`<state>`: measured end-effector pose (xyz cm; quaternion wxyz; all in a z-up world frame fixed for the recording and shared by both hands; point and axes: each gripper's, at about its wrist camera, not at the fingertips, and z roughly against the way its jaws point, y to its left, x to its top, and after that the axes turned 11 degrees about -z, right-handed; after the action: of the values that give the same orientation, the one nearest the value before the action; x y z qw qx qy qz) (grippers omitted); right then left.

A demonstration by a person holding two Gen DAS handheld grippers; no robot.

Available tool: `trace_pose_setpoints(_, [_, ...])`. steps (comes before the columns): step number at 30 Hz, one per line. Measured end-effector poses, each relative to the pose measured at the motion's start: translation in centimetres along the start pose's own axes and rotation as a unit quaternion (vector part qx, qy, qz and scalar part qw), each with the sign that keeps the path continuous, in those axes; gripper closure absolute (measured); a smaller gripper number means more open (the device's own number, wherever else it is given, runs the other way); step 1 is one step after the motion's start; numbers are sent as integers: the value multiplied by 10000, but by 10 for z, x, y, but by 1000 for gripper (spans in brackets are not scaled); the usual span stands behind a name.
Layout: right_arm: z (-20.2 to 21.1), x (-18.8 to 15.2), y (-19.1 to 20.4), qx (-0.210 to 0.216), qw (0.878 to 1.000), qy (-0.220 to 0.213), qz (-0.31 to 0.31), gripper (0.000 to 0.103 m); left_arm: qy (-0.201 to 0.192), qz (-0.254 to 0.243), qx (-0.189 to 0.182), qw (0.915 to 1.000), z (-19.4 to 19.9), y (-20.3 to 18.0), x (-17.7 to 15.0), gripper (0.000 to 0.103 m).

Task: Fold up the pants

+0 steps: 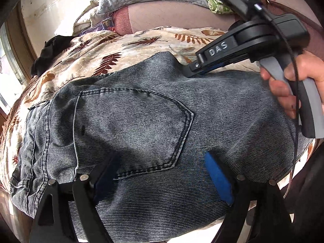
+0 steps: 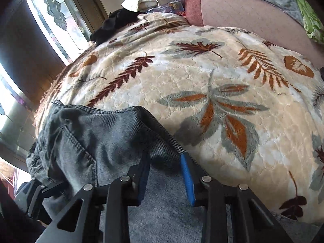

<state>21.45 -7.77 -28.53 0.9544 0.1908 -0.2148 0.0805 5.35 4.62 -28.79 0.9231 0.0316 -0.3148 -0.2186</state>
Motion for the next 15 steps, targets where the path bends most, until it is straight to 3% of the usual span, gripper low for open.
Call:
trace_pose_setpoints(5, [-18, 12, -5, -394, 9991, -142, -40, 80, 4, 72, -37, 10000, -4, 0, 0, 9])
trace_pose_setpoints(8, [-17, 18, -13, -288, 9986, -249, -368, 80, 53, 22, -2, 10000, -5, -3, 2, 7])
trace_pose_setpoints(15, [81, -6, -29, -47, 9888, -1299, -739, 76, 141, 149, 27, 9998, 2, 2, 7, 7])
